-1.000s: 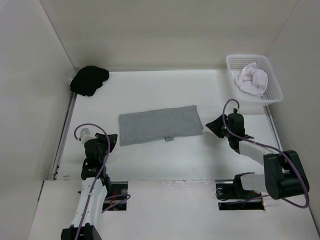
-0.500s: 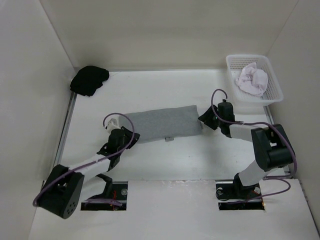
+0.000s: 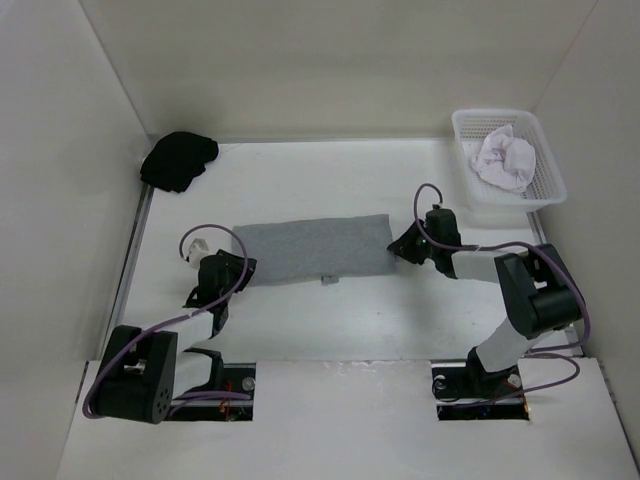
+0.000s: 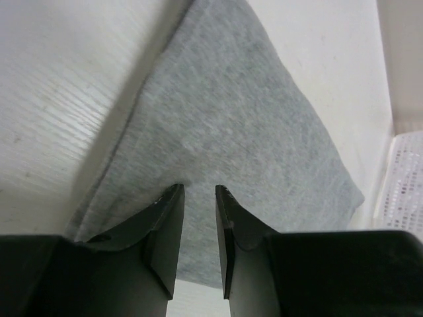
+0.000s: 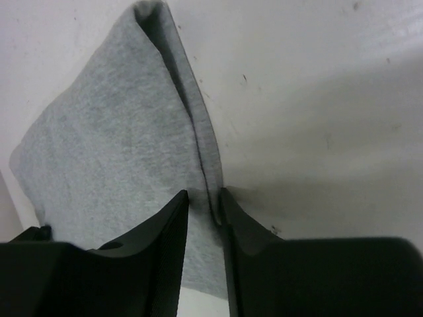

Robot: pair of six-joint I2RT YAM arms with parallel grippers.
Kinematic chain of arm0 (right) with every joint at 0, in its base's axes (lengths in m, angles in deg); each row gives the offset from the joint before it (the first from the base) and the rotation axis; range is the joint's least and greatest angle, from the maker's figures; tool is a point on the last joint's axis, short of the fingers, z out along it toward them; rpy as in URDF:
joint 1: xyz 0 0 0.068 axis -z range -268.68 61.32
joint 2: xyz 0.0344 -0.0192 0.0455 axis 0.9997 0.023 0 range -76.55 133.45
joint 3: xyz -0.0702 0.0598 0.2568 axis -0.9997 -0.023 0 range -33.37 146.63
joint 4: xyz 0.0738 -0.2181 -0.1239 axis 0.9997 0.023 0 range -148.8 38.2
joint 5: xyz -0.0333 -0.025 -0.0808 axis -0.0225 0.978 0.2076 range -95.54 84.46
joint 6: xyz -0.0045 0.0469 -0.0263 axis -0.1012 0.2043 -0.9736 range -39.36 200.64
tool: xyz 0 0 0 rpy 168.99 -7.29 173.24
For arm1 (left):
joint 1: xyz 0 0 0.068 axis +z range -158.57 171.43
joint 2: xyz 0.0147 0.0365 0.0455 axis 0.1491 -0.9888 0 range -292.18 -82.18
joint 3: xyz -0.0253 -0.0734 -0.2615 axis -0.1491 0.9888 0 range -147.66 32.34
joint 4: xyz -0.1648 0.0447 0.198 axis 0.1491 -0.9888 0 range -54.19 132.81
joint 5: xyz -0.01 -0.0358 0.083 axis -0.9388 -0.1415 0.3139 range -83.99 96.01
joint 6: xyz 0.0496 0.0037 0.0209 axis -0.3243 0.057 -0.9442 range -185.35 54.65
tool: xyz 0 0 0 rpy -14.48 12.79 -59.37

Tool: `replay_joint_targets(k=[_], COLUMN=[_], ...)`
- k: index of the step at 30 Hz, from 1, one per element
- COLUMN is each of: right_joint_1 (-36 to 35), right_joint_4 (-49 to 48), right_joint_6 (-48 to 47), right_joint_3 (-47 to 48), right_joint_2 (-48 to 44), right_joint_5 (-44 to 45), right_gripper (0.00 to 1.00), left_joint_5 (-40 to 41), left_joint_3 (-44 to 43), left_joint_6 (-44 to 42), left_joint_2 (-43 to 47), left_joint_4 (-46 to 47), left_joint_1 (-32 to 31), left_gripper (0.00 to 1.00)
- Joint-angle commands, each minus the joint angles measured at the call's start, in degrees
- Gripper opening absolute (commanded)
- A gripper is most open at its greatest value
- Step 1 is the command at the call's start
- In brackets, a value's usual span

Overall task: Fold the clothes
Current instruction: Fold the tank top

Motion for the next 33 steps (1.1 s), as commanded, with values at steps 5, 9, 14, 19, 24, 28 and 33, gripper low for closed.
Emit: replay_joint_targets(k=[5, 9, 14, 19, 24, 28, 33], right_joint_1=[-0.3, -1.3, -0.9, -0.9, -1.1, -4.4, -11.9], right_joint_4=[-9.5, -10.9, -15.3, -21.1, -12.3, 1.0, 14.5], right_joint_6=[5.9, 6.4, 7.0, 7.7, 3.2, -1.0, -5.0], right_joint_3=[-3.1, -2.7, -5.6, -11.1, -16.1, -15.0, -5.0], right_joint_2=[1.2, 4.0, 1.5, -6.2, -21.7, -35.6, -40.8], right_joint_5=[-2.7, -2.9, -0.9, 1.9, 5.9, 11.8, 18.2], right_gripper=[0.27, 0.36, 0.10, 0.02, 0.02, 0.03, 0.05], left_joint_5=[-1.9, -1.8, -2.1, -2.2, -0.9, -0.2, -0.2], left_joint_3=[-1.2, -0.8, -0.8, -1.9, -2.9, -3.0, -3.6], left_joint_6=[-3.6, -3.7, -3.8, -3.8, -3.8, -3.9, -5.1], left_joint_2=[4.9, 6.6, 8.6, 9.1, 8.3, 9.1, 12.3], left_joint_4=[3.3, 3.3, 2.9, 2.8, 2.8, 2.2, -0.6], left_joint_1=[-3.3, -4.2, -4.3, -6.1, -10.8, -12.9, -13.3], left_gripper=[0.24, 0.23, 0.23, 0.23, 0.23, 0.24, 0.27])
